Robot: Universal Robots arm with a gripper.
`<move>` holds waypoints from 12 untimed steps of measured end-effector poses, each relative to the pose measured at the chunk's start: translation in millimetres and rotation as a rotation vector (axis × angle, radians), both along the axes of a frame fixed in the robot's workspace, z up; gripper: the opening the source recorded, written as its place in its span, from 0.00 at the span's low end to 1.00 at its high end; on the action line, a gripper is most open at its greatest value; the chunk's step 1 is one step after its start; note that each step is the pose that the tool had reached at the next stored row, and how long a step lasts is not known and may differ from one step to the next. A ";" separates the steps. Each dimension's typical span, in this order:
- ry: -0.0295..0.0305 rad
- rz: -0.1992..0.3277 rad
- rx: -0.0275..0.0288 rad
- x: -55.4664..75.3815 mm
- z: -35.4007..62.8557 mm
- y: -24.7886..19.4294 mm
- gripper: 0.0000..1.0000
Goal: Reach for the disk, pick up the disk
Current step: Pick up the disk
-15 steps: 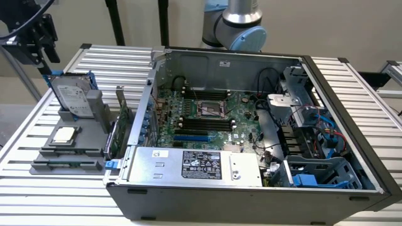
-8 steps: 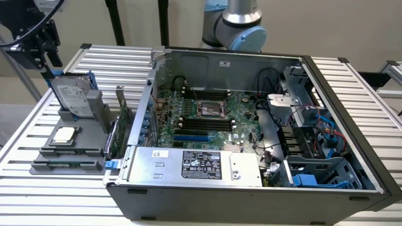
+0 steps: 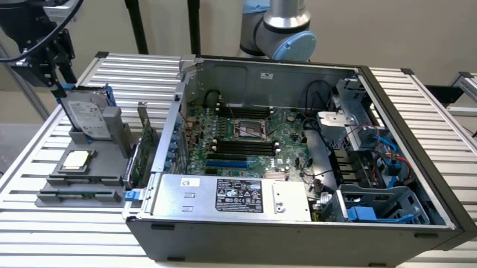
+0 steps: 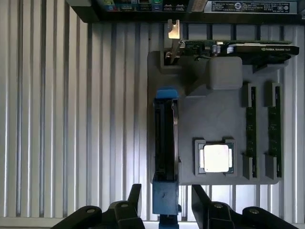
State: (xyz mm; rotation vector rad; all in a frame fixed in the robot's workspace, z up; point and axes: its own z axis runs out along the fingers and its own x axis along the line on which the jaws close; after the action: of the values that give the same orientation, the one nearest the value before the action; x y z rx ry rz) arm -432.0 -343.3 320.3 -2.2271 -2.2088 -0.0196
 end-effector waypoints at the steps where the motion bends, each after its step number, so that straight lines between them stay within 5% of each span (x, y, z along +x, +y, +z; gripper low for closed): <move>1: 0.0000 0.000 0.0000 0.0 -1.7 0.0 0.54; 12: 0.0031 -0.001 0.0000 0.0 -19.1 0.1 0.54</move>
State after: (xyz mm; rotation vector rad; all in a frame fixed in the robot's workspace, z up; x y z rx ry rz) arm -432.0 -343.2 301.2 -2.2262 -2.2066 -0.0162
